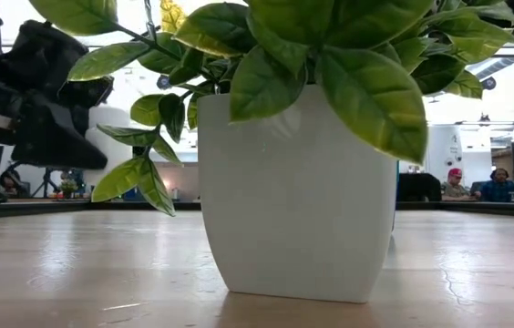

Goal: Pick and place pill bottles into a basket
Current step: Put the white pill bottle into the blue bin

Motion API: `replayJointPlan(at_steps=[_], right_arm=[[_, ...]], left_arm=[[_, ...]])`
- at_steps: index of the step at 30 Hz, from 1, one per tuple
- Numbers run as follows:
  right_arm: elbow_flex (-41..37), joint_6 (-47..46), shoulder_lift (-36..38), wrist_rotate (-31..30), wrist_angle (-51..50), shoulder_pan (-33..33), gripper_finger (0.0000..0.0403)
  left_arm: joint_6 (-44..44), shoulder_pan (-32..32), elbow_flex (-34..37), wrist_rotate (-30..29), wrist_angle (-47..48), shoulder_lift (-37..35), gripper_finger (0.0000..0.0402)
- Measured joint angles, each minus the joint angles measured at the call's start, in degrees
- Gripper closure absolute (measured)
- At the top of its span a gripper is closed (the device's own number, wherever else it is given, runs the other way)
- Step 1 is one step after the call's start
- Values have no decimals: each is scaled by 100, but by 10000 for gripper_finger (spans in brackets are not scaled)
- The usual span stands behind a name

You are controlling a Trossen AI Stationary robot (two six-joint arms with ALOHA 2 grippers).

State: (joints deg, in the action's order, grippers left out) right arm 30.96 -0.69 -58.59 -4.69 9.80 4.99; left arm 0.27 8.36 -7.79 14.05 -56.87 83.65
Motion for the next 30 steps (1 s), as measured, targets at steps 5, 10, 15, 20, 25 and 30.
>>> replayJointPlan(at_steps=[5, 10, 15, 20, 25, 30], right_arm=[[-1, -72, 0, 0, 0, 0, 394], [-2, -85, 0, 0, 0, 0, 394], [-2, -82, 2, 1, 0, 0, 394], [-1, -77, 2, 2, -2, 0, 394], [0, -65, 2, 7, 0, 0, 394], [0, -65, 2, 9, 0, 0, 394]], left_arm=[[2, 0, -2, -123, -46, 267, 257], [-4, 0, -7, -276, -339, 677, 257], [-144, 0, -9, -280, -858, 1076, 257], [-196, 0, -51, -280, -1016, 1409, 257], [-301, 0, -135, -279, -1076, 1689, 257], [-301, 0, -143, -260, -1234, 1782, 257]])
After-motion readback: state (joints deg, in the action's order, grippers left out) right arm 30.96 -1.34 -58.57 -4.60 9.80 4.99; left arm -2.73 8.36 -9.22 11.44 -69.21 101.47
